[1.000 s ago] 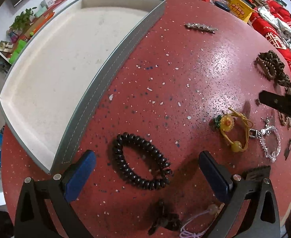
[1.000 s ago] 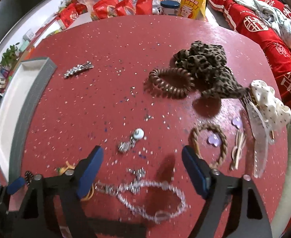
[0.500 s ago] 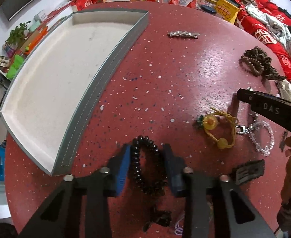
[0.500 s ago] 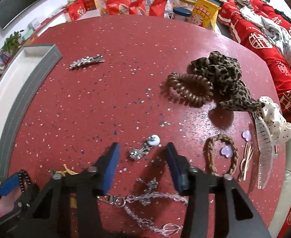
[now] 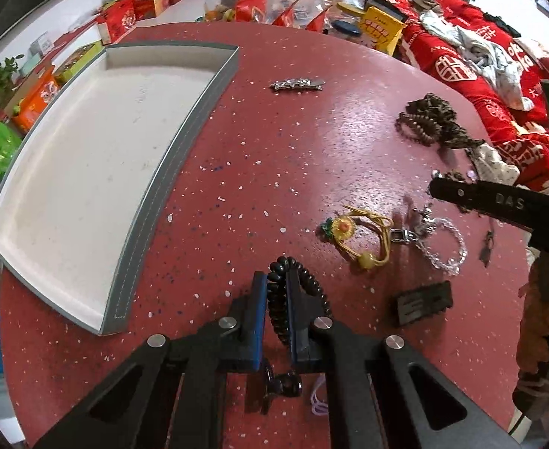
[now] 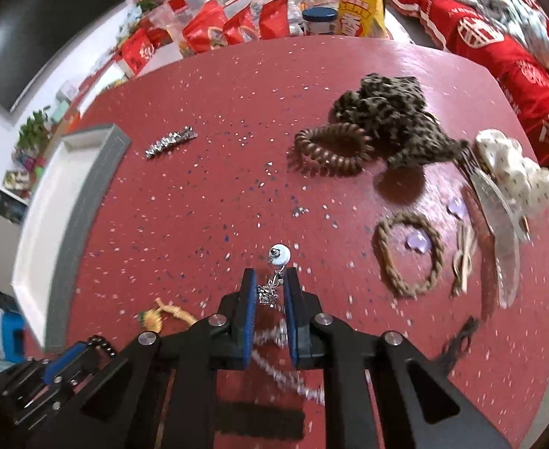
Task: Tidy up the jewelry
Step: 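Carry the coiled hair tie and silver charm over the white tray with both tools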
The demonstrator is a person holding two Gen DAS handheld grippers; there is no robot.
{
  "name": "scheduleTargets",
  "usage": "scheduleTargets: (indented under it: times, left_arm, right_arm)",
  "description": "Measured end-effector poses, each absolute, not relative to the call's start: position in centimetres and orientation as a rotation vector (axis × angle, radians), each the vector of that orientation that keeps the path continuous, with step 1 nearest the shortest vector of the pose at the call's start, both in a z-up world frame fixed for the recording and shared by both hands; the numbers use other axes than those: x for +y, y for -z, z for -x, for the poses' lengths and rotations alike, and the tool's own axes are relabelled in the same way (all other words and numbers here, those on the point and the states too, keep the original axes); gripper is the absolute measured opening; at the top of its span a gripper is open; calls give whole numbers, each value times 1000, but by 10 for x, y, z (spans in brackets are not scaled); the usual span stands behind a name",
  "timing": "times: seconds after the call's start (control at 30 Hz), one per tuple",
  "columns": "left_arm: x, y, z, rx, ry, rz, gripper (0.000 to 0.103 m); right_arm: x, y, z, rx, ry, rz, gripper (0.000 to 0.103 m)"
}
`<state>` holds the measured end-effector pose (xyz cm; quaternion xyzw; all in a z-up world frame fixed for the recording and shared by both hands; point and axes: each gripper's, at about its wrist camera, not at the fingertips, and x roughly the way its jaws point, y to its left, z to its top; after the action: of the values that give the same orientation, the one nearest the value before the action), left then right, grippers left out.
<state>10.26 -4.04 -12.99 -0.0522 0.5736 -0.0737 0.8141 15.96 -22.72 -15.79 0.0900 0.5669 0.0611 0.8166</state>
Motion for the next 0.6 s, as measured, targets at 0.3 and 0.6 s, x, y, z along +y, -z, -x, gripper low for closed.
scheduleTargets:
  times: [0.3,0.6]
  left_arm:
    - [-31,114,-85,1208,195,112,11]
    - [-11,85,-78,1159,221,114,11]
  right_arm:
    - [-234,139,-127,1225,-136,-269,15]
    - [-220,117,-101,1222,-162,-282,12]
